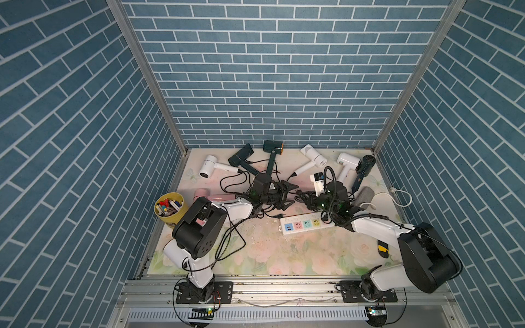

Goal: Charge the blow dryers
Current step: Pick up the plug from the center of the board.

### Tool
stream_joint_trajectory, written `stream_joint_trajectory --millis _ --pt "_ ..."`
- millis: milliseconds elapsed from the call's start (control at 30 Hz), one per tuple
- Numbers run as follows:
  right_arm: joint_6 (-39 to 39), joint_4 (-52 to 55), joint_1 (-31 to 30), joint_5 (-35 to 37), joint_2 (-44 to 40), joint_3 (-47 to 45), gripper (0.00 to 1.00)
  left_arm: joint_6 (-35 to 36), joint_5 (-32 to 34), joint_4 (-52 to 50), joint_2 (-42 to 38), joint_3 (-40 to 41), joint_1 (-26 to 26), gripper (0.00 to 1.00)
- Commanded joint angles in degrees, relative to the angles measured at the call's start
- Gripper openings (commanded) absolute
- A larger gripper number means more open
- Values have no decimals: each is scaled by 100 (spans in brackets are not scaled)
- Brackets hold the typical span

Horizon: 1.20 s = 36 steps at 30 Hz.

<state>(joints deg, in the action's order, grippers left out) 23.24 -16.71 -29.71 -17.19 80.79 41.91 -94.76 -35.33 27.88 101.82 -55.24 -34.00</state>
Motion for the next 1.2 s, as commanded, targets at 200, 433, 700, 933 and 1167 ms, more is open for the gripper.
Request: stream_joint_trajectory --millis 200,433,700,933,1167 --pt "-884 3562 777 -21 278 2088 0 3290 720 -1420 -1102 318 6 84" --pt "-1335 5590 1238 -571 1440 4048 0 5576 2602 -4072 -1871 -142 -787 83" --pt "-1630 6930 1372 295 1991 5305 0 6372 3505 -5169 -1408 -669 -1904 82" --pt "-1672 7626 1378 383 2251 5694 0 6273 2907 -4905 -372 -1168 -2534 80" --pt "-1654 7868 1372 796 2100 5849 0 6019 2369 -4350 507 -1708 -2874 79"
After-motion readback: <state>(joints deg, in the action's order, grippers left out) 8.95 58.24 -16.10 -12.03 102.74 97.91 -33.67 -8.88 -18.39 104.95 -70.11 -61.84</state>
